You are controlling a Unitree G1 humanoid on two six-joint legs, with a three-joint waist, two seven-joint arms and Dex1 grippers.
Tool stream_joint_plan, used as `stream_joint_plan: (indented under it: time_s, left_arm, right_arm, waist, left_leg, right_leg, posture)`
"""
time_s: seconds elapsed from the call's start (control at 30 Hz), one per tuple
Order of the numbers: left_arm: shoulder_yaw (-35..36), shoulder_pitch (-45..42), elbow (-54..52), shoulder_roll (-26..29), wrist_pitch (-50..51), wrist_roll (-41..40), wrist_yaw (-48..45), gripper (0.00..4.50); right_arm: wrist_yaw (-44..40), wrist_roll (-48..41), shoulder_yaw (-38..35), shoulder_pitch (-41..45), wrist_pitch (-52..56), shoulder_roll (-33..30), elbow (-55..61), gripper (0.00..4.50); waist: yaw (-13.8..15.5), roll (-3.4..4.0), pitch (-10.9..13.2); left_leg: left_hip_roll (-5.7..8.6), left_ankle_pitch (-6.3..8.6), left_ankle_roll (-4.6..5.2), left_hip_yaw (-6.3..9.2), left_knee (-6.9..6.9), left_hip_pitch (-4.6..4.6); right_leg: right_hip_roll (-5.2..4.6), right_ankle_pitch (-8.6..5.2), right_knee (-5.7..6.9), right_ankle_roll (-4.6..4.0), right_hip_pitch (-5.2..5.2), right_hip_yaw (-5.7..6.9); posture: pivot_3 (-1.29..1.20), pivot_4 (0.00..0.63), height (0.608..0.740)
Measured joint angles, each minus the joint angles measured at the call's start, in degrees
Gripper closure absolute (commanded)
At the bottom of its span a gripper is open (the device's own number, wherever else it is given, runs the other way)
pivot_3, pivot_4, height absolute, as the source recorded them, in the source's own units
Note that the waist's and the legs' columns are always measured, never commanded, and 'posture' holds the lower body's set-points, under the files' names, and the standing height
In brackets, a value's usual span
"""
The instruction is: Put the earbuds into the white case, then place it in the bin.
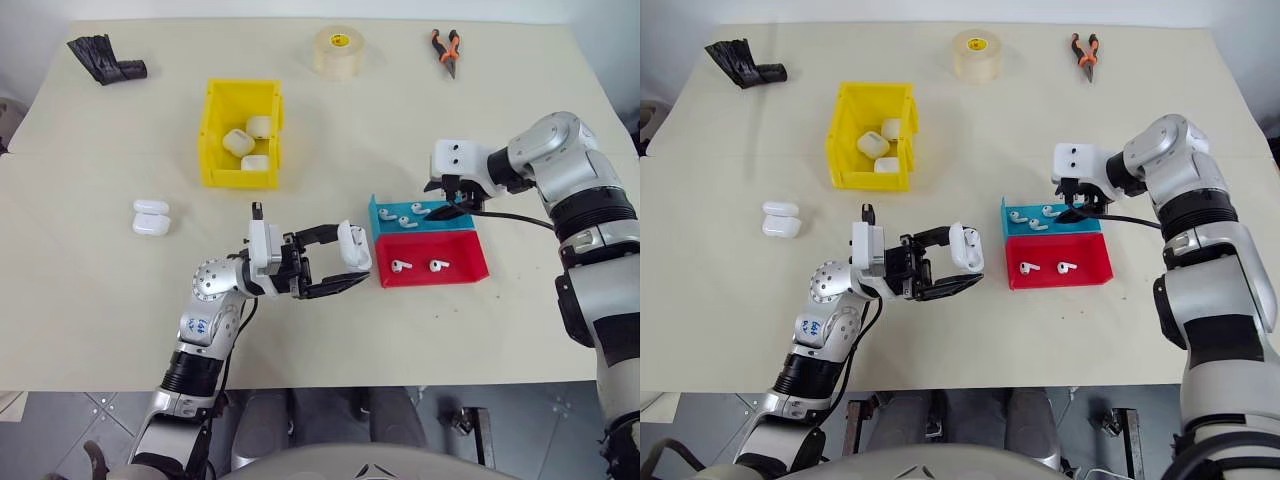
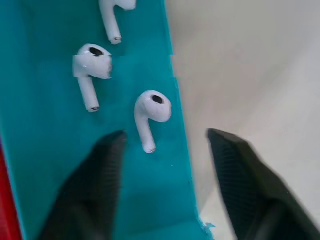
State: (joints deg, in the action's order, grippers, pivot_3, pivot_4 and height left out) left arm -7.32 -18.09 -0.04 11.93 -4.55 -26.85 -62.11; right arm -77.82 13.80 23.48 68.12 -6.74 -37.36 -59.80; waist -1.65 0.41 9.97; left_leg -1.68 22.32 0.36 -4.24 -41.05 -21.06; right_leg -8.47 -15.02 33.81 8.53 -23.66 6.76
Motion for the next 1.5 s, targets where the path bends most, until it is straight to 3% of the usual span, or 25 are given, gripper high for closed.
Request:
stream_joint_plan:
  time_s: [0.03,0.5,1.2,1.3,1.5]
  left_arm:
    - [-0.03,0.0,0.0,0.0,-0.06,0.0,0.03,1.7]
    - [-0.09,-0.01,0.0,-0.04,-0.48,0.05,0.29,1.7]
    - [-0.09,0.2,-1.49,0.36,-0.45,0.05,0.79,1.7]
    - [-0.09,0.19,-1.49,0.38,-0.43,0.05,0.79,1.7]
    - [-0.09,0.17,-1.5,0.46,-0.34,0.05,0.79,1.7]
  right_arm:
    - [-0.19,0.05,-0.02,0.01,-0.23,0.02,-0.19,2.92]
    - [0.62,0.92,-0.33,1.33,-0.62,3.3,-1.5,2.92]
    - [-0.12,1.06,-0.47,1.54,2.31,3.44,-1.75,2.92]
    - [-1.13,1.05,-0.6,1.49,3.08,3.44,-1.65,3.79]
    - [-0.87,1.08,-0.91,1.4,3.29,3.44,-1.52,3.79]
  waist:
    - [-0.02,0.0,0.0]
    - [-0.09,0.02,-0.01]
    - [-0.03,0.04,-0.02]
    - [-0.03,0.04,-0.02]
    - [-0.06,0.04,-0.02]
  left_leg:
    - [-0.01,-0.01,-0.01,0.0,0.0,0.0]
    - [-0.01,-0.01,-0.02,0.03,-0.01,0.02]
    - [-0.01,-0.01,-0.02,0.09,-0.02,0.06]
    - [-0.01,-0.01,-0.02,0.09,-0.03,0.06]
    - [-0.01,-0.01,-0.02,0.09,-0.04,0.06]
  right_leg:
    - [0.0,0.0,0.0,0.0,0.0,0.0]
    - [0.0,0.0,0.02,0.0,0.01,0.01]
    - [0.0,0.0,0.02,0.0,0.09,0.05]
    - [0.0,0.0,0.01,0.0,0.1,0.05]
    - [0.0,0.0,0.02,0.0,0.11,0.06]
  posture:
    - [0.0,0.15,0.74]
    - [0.0,0.15,0.74]
    - [0.0,0.15,0.74]
    - [0.0,0.15,0.74]
    - [0.0,0.15,0.74]
